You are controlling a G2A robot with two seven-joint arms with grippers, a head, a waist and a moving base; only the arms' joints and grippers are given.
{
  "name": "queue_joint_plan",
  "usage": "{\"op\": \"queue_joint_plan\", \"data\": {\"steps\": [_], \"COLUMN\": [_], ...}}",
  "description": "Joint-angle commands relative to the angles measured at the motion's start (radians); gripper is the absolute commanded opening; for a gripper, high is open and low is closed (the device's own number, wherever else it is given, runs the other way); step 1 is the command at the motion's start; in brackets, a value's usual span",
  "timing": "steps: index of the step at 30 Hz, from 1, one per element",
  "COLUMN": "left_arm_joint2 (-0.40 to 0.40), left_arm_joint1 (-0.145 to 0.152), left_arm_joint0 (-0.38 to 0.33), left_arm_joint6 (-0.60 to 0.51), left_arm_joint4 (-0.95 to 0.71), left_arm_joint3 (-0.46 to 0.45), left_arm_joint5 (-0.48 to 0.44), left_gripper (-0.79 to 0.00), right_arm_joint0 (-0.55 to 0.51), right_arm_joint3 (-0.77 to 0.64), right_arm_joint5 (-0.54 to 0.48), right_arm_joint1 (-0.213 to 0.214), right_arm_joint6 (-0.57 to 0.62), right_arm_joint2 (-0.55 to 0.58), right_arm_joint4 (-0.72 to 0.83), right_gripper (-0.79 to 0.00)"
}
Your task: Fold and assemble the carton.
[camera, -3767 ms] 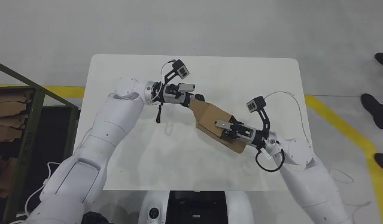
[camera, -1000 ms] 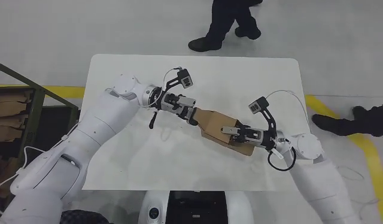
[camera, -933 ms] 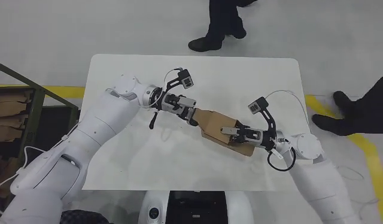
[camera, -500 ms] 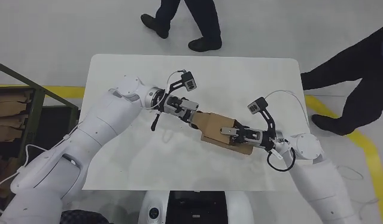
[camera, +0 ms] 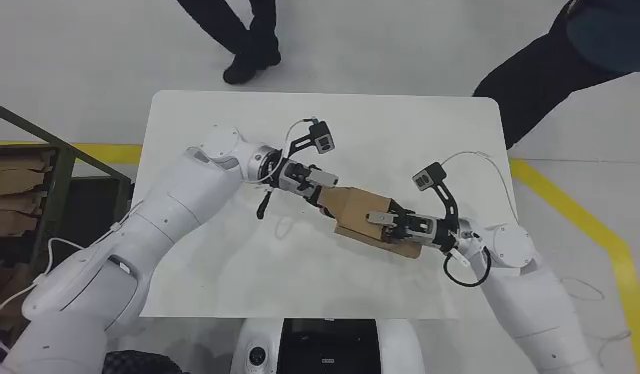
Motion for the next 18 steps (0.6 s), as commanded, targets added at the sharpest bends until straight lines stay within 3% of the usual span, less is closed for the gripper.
{"op": "queue_joint_plan", "data": {"steps": [1,18], "left_arm_joint2": [-0.001,-0.023], "left_arm_joint1": [-0.003,-0.008], "left_arm_joint0": [0.0,0.005], "left_arm_joint6": [0.0,0.008], "left_arm_joint4": [0.0,0.151], "left_arm_joint3": [0.002,0.054], "left_arm_joint5": [0.0,-0.008], "left_gripper": [0.0,0.0], "right_arm_joint0": [0.0,-0.011], "right_arm_joint3": [0.001,-0.002], "right_arm_joint5": [0.0,-0.009], "right_arm_joint1": [0.0,0.005], "right_arm_joint6": [-0.003,-0.01], "right_arm_joint2": [-0.001,0.014], "right_arm_joint4": [0.001,0.002], "right_gripper": [-0.785,-0.785]}}
